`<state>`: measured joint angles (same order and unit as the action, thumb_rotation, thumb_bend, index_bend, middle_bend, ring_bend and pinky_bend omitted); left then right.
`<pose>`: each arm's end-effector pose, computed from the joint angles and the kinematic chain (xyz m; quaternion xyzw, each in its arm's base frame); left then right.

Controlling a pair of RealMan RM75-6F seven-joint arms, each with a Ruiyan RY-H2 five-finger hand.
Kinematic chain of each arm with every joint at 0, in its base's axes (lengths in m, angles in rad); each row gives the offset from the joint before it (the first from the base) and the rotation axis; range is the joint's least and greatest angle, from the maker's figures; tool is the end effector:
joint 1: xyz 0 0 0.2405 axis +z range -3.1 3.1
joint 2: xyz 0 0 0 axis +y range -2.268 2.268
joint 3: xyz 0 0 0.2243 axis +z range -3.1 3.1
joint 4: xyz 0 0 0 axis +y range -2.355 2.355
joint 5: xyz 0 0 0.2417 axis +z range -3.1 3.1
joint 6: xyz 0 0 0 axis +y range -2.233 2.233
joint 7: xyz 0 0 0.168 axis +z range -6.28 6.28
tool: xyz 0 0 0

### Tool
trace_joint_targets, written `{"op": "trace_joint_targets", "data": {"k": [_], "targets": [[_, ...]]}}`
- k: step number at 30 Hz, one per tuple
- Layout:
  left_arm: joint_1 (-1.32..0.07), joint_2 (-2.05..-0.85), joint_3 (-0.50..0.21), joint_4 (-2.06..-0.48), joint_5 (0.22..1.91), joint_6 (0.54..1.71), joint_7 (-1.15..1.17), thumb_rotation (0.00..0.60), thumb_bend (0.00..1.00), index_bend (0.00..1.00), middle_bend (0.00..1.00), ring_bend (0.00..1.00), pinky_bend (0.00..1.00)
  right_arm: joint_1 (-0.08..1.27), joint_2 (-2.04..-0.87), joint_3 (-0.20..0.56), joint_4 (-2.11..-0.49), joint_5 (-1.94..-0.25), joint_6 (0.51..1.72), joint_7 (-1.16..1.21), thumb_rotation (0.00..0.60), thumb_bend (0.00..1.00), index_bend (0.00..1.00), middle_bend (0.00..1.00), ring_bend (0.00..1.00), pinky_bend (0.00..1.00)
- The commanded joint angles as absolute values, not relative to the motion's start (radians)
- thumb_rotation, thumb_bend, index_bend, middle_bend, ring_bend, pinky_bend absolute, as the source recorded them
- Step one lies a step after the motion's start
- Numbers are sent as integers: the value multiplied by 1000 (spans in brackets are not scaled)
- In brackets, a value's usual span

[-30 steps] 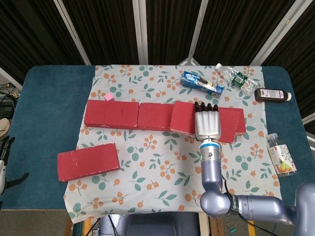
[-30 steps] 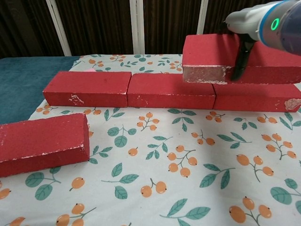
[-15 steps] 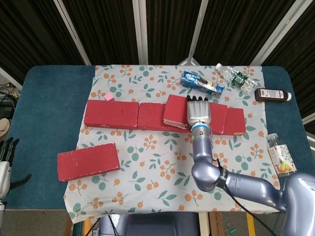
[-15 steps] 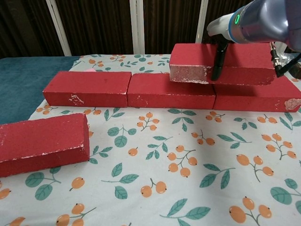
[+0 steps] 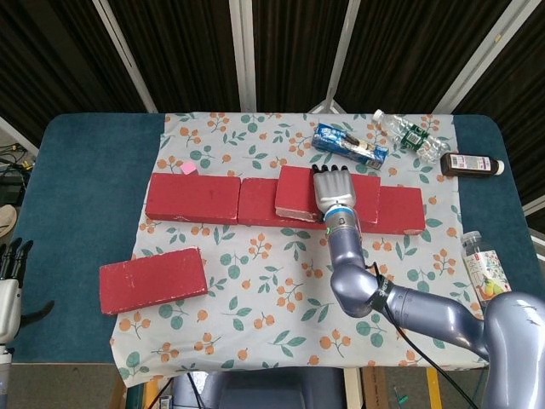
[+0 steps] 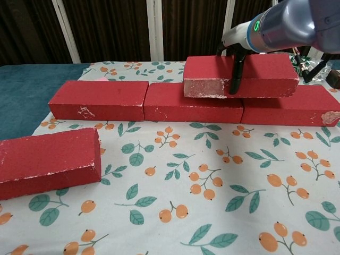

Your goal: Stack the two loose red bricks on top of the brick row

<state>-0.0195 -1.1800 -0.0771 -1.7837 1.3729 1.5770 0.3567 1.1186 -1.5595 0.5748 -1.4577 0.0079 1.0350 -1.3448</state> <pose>-0.2738 0.1883 0.1073 -0.5507 -0.3760 -0.3263 0.6700 -0.0279 -0.4397 -0.0149 0.7052 -0.4141 0.1765 0.5477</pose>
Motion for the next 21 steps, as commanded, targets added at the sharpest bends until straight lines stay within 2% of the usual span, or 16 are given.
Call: {"op": "trace_joint_targets", "data": {"k": [1, 21], "targets": [[-18, -1186, -78, -1787, 1370, 1582, 368, 600, 8, 44, 15, 0, 136, 1128, -1549, 560, -1438, 18, 1004, -1325, 600, 149, 327, 415, 434, 216], [-20, -1201, -82, -1787, 1359, 1586, 403, 600, 7, 43, 10, 0, 136, 1163, -1534, 464, -1360, 9, 887, -1185, 600, 149, 327, 415, 432, 217]]}}
